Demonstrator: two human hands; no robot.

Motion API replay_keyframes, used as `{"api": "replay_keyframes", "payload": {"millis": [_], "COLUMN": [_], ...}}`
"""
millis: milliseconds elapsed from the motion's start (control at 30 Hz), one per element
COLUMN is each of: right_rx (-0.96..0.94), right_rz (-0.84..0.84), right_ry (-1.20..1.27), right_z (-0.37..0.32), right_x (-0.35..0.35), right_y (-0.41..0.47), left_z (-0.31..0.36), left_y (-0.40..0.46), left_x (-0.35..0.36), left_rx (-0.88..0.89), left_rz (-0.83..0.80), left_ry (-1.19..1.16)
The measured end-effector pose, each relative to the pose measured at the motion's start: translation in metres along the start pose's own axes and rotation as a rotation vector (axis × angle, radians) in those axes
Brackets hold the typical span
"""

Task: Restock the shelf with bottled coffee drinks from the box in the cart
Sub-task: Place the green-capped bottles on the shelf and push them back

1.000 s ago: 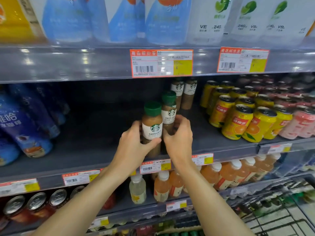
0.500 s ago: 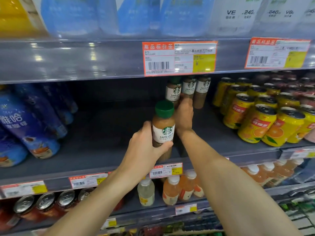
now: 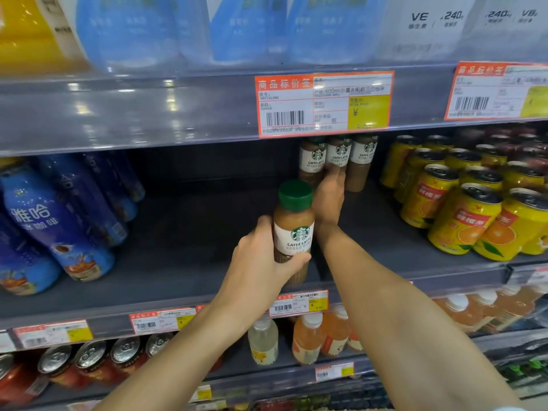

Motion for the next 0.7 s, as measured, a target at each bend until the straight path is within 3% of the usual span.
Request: {"api": "replay_keyframes", "payload": {"millis": [200,567,700], "right_rx": [0.049,0.044,0.057], "right_rz": [0.016,0.017,-0.169], "right_ry": [0.043,-0.108,-0.346], "right_z": [-0.003,0.003,0.005], "right_x": [0.003,-0.002,-0.025], "right_y": [0.005,0.009,-0.003], "left_z": [0.001,0.005,0.001], "left_y": [-0.001,0.0,0.005], "left_x": [-0.002,-0.003,-0.002], "left_rx": [0.002,-0.006,-0.002], "left_rz": [0.006,0.009,0.016], "left_ry": [0.022,0.057,0.058]}}
Point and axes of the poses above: each hand's wrist, its own y-axis towards the middle knuckle, its own x-axis out of the palm, z = x × y, the point moved 1 cm from there along y, towards the middle knuckle, and after that the axes turned 14 degrees about y, right-handed, at the moved point
